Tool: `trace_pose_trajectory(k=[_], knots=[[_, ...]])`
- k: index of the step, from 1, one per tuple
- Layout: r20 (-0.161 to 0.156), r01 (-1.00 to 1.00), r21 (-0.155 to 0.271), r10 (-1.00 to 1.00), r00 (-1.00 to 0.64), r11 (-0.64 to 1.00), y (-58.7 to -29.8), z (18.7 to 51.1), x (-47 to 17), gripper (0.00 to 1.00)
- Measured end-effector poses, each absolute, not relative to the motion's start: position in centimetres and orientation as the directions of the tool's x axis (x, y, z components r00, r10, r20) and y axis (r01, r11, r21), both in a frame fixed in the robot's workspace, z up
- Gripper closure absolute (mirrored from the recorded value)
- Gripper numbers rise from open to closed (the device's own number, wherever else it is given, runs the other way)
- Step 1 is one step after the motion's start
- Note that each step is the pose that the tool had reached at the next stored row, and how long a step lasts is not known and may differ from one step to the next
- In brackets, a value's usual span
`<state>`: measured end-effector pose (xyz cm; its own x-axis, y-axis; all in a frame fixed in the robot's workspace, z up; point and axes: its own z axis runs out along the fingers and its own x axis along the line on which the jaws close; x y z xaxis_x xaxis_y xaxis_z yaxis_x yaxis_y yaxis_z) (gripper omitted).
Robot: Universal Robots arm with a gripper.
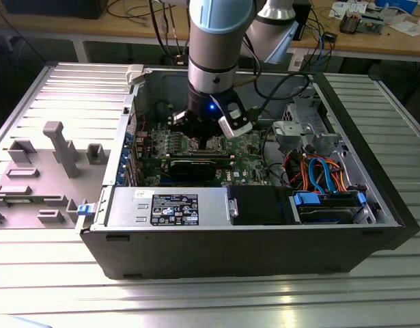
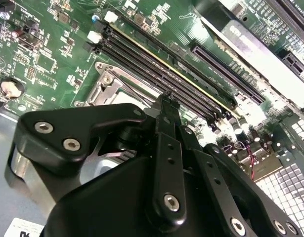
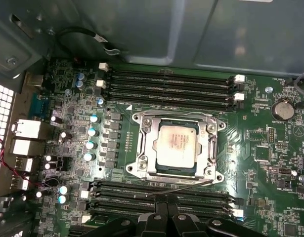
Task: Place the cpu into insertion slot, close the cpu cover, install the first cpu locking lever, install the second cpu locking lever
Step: 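Install the second cpu locking lever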
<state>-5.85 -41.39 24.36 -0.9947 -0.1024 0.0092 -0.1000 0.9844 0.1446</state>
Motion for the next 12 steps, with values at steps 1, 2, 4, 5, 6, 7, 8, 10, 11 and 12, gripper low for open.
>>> trace_pose_trajectory(k=[1, 2, 4, 5, 6, 7, 8, 10, 11, 12], knots=[[0.009, -0.1, 0.147, -0.102, -0.995, 0.984, -41.4, 24.4, -6.0, 0.89], [0.008, -0.1, 0.15, -0.102, -0.995, 0.984, -41.4, 24.4, -6.1, 0.89], [0.007, -0.1, 0.162, -0.103, -0.995, 0.982, -41.4, 24.2, -6.6, 0.89], [0.007, -0.1, 0.163, -0.103, -0.995, 0.982, -41.4, 24.2, -6.8, 0.89], [0.007, -0.1, 0.163, -0.103, -0.995, 0.982, -41.4, 24.2, -6.9, 0.89], [0.007, -0.1, 0.163, -0.103, -0.995, 0.981, -41.4, 24.2, -7.1, 0.89], [0.007, -0.1, 0.164, -0.103, -0.995, 0.981, -41.4, 24.2, -7.3, 0.89], [0.007, -0.1, 0.165, -0.102, -0.995, 0.981, -41.4, 24.2, -7.7, 0.89], [0.007, -0.1, 0.166, -0.103, -0.995, 0.981, -41.4, 24.1, -7.9, 0.89], [0.006, -0.1, 0.167, -0.103, -0.995, 0.981, -41.4, 24.1, -8.2, 0.89]])
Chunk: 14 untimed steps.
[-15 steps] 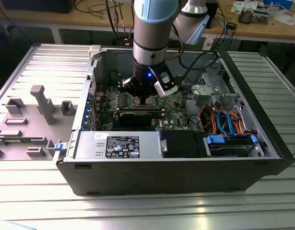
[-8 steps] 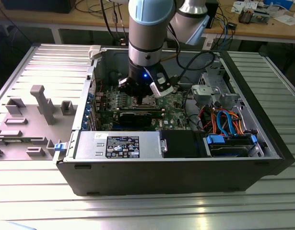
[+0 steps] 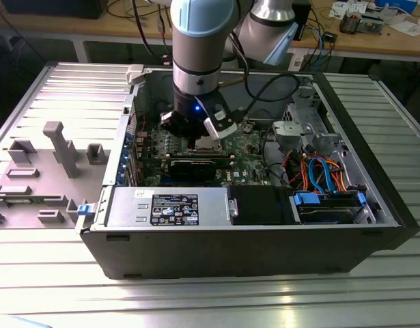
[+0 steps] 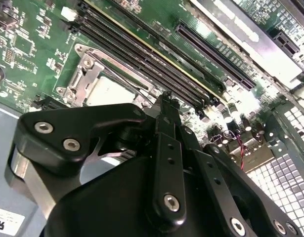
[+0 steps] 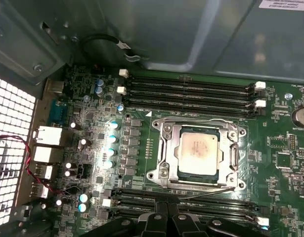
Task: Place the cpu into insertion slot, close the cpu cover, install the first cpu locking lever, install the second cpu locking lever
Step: 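Install the second cpu locking lever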
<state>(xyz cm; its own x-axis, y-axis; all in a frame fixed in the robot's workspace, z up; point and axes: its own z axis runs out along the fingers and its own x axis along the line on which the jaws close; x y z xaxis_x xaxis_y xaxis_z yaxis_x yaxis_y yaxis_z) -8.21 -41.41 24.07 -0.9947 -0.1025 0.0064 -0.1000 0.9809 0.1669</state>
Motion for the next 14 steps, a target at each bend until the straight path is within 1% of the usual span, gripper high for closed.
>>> trace_pose_trajectory(k=[14], knots=[[0.006, -0.102, 0.169, -0.105, -0.994, 0.98, -41.4, 22.6, -8.9, 0.89]])
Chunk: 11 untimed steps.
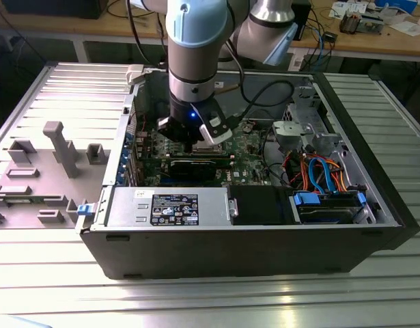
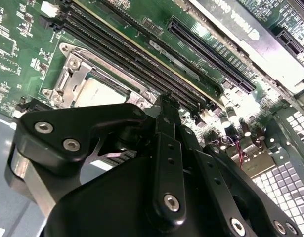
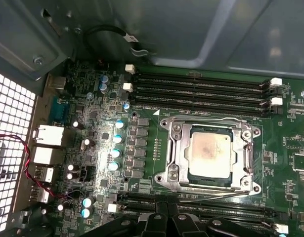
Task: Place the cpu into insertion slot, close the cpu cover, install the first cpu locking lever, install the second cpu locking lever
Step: 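Install the second cpu locking lever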
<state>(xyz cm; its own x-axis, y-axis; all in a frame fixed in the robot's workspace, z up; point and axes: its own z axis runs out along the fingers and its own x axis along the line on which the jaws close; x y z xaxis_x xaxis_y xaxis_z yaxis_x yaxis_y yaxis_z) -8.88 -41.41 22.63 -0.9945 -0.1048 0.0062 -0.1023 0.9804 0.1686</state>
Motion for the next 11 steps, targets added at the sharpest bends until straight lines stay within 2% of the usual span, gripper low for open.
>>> trace_pose_trajectory(k=[11], knots=[[0.006, -0.104, 0.17, -0.107, -0.994, 0.98, -41.41, 22.08, -9.45, 0.89]])
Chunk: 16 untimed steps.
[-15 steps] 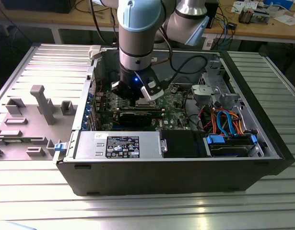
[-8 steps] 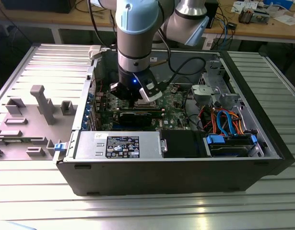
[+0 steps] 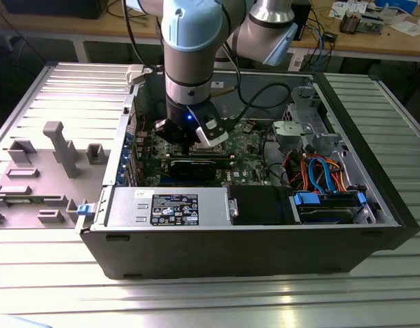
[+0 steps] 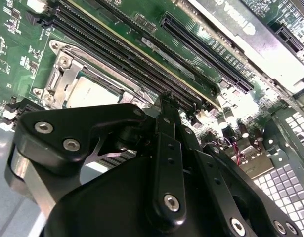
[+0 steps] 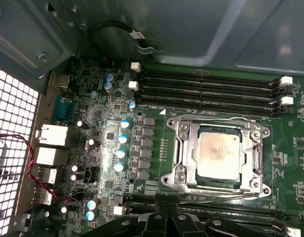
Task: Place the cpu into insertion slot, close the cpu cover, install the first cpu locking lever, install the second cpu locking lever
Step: 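Install the second cpu locking lever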
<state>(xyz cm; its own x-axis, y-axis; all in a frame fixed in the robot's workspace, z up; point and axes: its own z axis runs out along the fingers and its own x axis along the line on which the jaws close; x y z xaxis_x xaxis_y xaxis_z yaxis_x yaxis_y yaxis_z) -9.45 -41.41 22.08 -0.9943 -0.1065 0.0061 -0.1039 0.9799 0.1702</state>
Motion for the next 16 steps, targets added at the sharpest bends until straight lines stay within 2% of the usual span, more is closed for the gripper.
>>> trace_pose_trajectory(k=[16], knots=[[0.006, -0.113, 0.173, -0.115, -0.993, 0.978, -41.41, 21.49, -9.47, 0.89]])
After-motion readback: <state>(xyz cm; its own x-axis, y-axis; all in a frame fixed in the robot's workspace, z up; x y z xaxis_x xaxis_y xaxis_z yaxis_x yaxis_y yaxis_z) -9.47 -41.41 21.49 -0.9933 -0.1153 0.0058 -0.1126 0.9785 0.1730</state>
